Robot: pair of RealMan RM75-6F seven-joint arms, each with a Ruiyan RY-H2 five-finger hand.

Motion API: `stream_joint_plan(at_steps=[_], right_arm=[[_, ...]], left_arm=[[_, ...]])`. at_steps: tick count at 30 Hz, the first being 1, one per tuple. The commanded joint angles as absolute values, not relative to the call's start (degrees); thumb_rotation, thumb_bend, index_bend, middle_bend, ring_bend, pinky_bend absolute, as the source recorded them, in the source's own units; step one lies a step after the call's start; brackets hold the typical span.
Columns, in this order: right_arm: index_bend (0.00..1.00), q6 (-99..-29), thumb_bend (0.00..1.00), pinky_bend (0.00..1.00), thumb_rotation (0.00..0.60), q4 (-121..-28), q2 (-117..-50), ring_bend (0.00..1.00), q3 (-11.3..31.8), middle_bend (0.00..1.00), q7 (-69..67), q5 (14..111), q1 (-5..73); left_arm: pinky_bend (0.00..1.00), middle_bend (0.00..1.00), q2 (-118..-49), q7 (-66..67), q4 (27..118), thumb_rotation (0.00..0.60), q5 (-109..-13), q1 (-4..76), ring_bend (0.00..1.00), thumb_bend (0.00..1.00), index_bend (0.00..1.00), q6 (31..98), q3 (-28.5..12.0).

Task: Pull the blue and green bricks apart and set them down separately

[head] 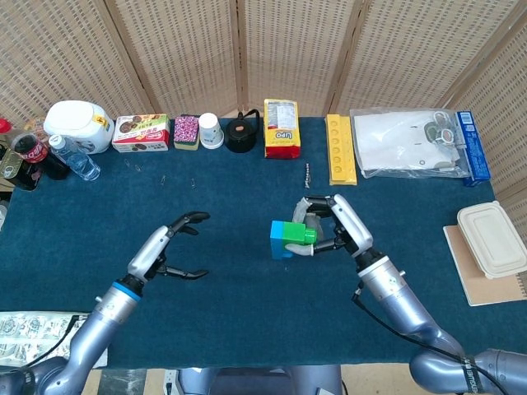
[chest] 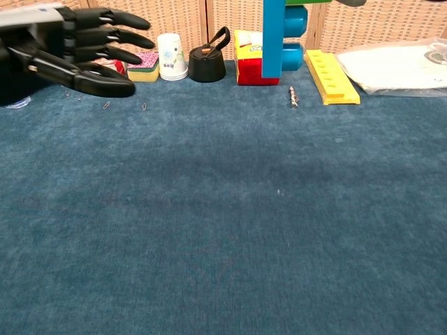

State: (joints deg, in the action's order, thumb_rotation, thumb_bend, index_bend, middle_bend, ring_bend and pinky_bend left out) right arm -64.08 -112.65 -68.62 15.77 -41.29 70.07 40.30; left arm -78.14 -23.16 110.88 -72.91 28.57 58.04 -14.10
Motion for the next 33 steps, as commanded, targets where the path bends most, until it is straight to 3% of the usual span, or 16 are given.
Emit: stream_joint_plan(at_steps=[1,11,24,33], right_arm=[[0.79,-64.38,0.12,0.78,0.600,-112.76,-69.55,0.77,16.06,0.73,-41.83,70.17,39.76],[0.79,-66.32,0.12,0.78,0.600,-112.35,-72.37,0.77,16.92,0.73,-41.53,71.67,38.17],[0.79,-66.96,0.12,0.78,0.600,-109.83,-77.26,0.77,16.83,0.73,-38.10,74.32,38.18],[0.79,-66.72,0.12,0.78,0.600,-110.22,-78.39,0.77,16.94,0.73,-36.89,75.61,38.03]], left_arm=[[0.28,0.22,-81.09,-28.12,108.90,0.600,-70.86,30.57,0.20,0.11,0.20,55.00,-15.20],[0.27,0.22,-84.06,-38.85,104.45,0.600,-74.58,33.48,0.20,0.11,0.22,49.73,-15.27],[0.27,0.22,-87.74,-40.63,103.84,0.600,-74.76,37.03,0.20,0.12,0.23,48.57,-16.78],[0.27,0.22,-90.31,-39.17,102.22,0.600,-72.97,39.83,0.20,0.23,0.27,47.73,-18.09]])
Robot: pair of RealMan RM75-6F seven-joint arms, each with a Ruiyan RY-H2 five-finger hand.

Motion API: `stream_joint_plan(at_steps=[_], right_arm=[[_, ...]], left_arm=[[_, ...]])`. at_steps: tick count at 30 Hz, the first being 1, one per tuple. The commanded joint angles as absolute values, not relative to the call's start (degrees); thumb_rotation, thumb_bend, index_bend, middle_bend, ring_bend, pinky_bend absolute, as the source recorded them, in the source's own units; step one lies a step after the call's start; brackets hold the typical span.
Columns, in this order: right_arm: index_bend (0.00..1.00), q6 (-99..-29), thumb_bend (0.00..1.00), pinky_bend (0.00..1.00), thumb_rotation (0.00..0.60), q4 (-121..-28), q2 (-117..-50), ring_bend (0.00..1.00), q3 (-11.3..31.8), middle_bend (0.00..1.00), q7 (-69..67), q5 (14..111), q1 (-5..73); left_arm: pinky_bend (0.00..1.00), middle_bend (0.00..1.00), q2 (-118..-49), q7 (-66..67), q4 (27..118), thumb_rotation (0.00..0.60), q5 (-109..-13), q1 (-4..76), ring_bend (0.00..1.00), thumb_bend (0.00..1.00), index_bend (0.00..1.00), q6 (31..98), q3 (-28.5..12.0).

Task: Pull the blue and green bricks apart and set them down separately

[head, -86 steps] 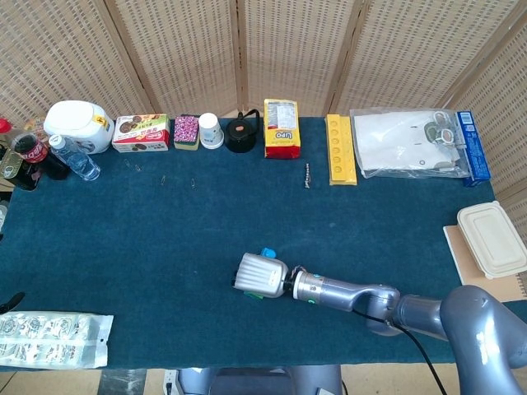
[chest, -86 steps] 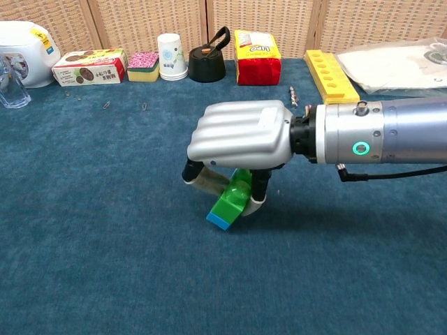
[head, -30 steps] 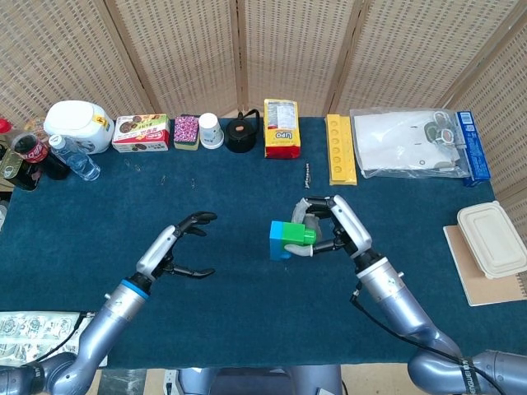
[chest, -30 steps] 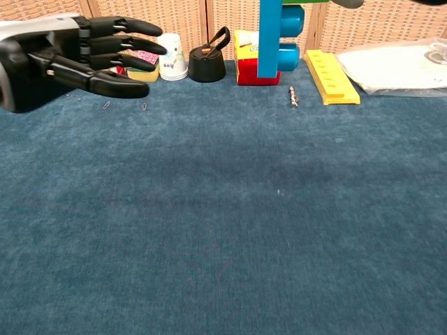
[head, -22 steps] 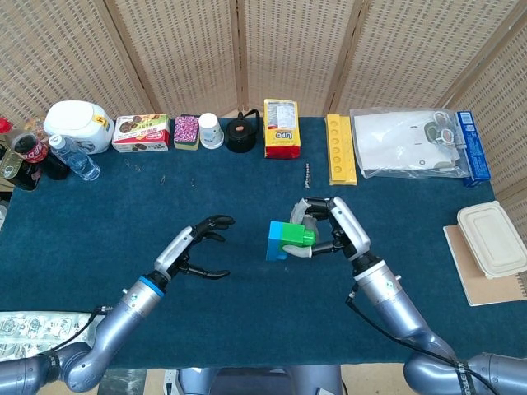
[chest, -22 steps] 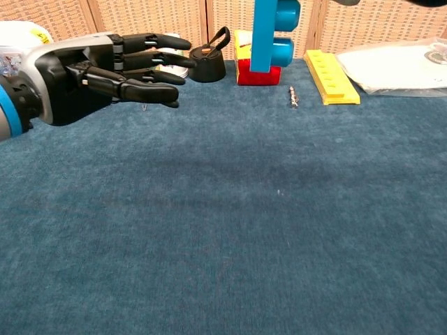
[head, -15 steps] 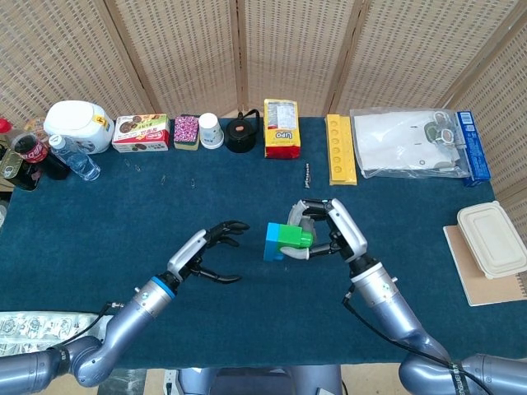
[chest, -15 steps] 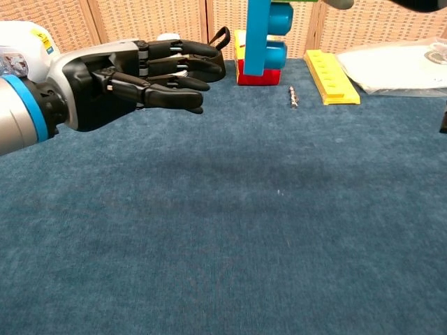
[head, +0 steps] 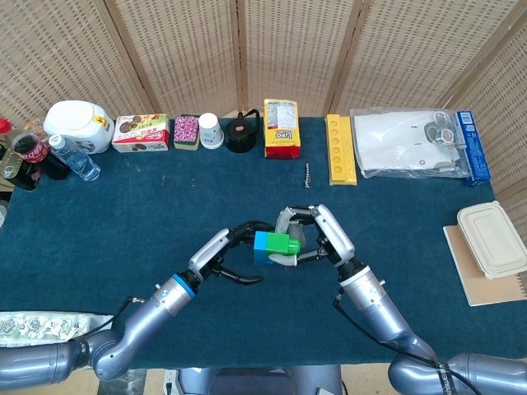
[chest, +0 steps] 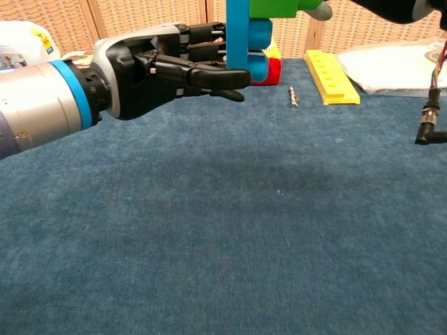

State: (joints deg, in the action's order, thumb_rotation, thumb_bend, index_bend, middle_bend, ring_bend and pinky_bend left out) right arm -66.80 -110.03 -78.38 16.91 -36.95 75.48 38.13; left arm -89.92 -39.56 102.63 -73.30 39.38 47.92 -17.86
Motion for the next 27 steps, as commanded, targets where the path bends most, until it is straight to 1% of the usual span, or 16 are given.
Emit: stream_joint_plan(at_steps=[1,4,9,11,13,17,27], right_arm=[[0.79,-66.72,0.12,0.78,0.600,-110.28,-78.38,0.77,16.97,0.73,-36.90,75.64,37.95],[0.79,-66.47,0.12,0.78,0.600,-110.51,-78.34,0.77,17.00,0.73,-36.94,75.71,37.74],[0.79,-66.01,0.12,0.78,0.600,-110.93,-78.31,0.77,17.11,0.73,-36.94,76.10,37.65],[0.79,-65.98,0.12,0.78,0.600,-110.96,-78.30,0.77,17.18,0.73,-36.84,76.14,37.57],[0.79,-65.77,0.12,0.78,0.600,-111.11,-78.17,0.77,17.20,0.73,-37.01,76.22,37.47],[0.80,-65.46,0.12,0.78,0.600,-111.01,-78.07,0.77,17.17,0.73,-37.17,76.53,37.31],[0.80,-64.38,0.12,0.78,0.600,-111.54,-77.31,0.77,17.36,0.74,-37.67,76.30,37.00]], left_arm=[[0.27,0.22,-90.53,-38.91,101.95,0.600,-72.81,40.03,0.20,0.24,0.28,47.73,-18.15],[0.27,0.23,-91.77,-38.18,100.89,0.600,-71.61,40.83,0.20,0.27,0.31,47.74,-18.56],[0.27,0.27,-93.39,-37.21,99.55,0.600,-70.13,42.09,0.20,0.31,0.39,47.24,-18.92],[0.27,0.30,-93.91,-36.50,98.99,0.600,-69.99,42.45,0.20,0.33,0.47,47.27,-18.85],[0.27,0.32,-94.40,-36.06,98.66,0.600,-69.64,42.68,0.20,0.35,0.52,47.48,-18.94],[0.27,0.36,-94.75,-36.10,98.63,0.600,-68.42,43.12,0.23,0.38,0.56,46.83,-19.13],[0.27,0.43,-94.74,-36.58,97.73,0.600,-68.35,44.47,0.28,0.39,0.64,44.47,-19.14]])
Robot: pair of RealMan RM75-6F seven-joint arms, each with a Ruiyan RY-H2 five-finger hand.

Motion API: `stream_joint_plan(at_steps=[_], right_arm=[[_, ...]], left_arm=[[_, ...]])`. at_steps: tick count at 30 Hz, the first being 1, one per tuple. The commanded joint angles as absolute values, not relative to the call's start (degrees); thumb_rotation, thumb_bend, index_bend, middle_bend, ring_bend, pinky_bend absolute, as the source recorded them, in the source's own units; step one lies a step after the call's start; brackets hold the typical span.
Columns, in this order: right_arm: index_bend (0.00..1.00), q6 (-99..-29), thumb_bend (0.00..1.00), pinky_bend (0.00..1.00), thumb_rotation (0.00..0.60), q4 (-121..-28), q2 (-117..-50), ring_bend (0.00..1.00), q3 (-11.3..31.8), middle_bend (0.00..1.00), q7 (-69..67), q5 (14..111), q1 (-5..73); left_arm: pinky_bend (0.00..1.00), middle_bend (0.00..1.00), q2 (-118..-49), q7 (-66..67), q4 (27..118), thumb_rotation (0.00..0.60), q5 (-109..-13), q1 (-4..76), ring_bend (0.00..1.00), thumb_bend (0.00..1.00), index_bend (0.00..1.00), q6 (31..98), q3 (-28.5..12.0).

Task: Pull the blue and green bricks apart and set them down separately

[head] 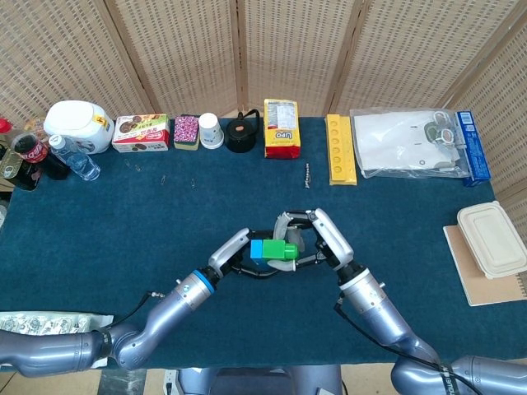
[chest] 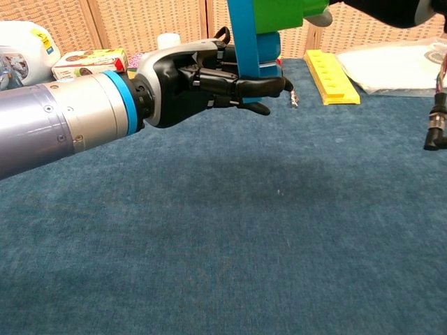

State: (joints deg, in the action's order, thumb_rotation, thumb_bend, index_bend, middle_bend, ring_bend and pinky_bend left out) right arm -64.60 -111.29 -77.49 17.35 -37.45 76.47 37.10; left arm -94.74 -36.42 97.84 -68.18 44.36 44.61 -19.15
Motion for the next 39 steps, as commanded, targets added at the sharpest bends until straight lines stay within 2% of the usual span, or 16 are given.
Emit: stream_joint_plan(at_steps=[1,11,24,39], right_arm=[[0.80,-64.30,0.12,0.78,0.600,-111.66,-77.23,0.77,17.38,0.74,-37.77,76.22,36.95],[0.80,-63.14,0.13,0.78,0.600,-112.79,-76.46,0.78,18.12,0.74,-39.43,75.10,36.71],[0.80,-60.46,0.13,0.79,0.600,-114.50,-74.09,0.78,18.91,0.74,-45.52,74.17,35.78],[0.80,-59.96,0.13,0.79,0.600,-113.46,-74.12,0.78,18.40,0.74,-44.53,75.55,35.65]], left_arm=[[0.27,0.44,-94.77,-36.66,97.65,0.600,-68.49,44.48,0.29,0.39,0.65,44.52,-19.15],[0.33,0.48,-94.61,-38.02,96.92,0.600,-69.82,44.13,0.35,0.40,0.71,45.64,-19.42],[0.33,0.49,-94.28,-43.50,95.79,0.600,-73.36,43.34,0.36,0.41,0.72,47.36,-19.65],[0.35,0.50,-93.52,-47.08,94.64,0.600,-76.18,43.48,0.36,0.41,0.73,48.08,-18.70]])
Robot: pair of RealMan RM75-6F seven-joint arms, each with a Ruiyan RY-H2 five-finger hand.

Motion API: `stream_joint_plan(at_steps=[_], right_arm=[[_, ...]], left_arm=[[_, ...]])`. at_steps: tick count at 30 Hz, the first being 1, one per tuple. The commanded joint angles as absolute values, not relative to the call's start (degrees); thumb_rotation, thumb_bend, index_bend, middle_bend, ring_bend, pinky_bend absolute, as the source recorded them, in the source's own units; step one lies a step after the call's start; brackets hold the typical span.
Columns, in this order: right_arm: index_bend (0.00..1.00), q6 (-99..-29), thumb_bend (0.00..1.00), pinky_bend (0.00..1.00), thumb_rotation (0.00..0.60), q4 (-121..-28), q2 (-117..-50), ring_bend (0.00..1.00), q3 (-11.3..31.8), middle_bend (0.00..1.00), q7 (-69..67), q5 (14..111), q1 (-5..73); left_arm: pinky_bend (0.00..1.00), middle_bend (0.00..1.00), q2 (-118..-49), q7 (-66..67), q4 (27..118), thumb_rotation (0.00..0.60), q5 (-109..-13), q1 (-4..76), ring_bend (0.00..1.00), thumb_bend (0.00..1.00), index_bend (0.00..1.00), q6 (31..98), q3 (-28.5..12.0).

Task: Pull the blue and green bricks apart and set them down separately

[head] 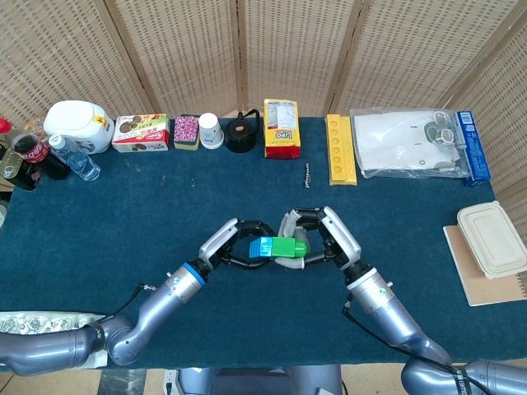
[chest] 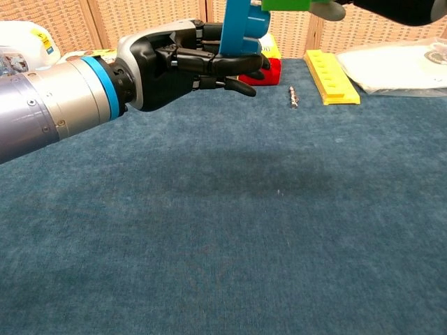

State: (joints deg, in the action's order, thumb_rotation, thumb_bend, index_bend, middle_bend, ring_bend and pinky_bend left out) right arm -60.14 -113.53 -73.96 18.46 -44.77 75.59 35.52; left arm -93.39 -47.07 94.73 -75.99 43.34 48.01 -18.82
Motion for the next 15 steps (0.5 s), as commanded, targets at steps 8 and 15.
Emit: stream_joint_plan(at_steps=[8,15], right_arm=[[0.80,-59.89,0.13,0.79,0.600,-112.95,-74.00,0.78,18.25,0.74,-42.62,75.85,35.77],[0.80,-59.30,0.13,0.79,0.600,-112.34,-75.09,0.78,17.80,0.74,-39.85,75.67,36.48]], left_arm=[[0.37,0.51,-93.30,-48.46,94.51,0.600,-76.39,43.44,0.37,0.41,0.74,48.85,-18.50],[0.37,0.51,-93.52,-49.31,94.48,0.600,-76.98,44.23,0.37,0.40,0.74,48.88,-18.31]])
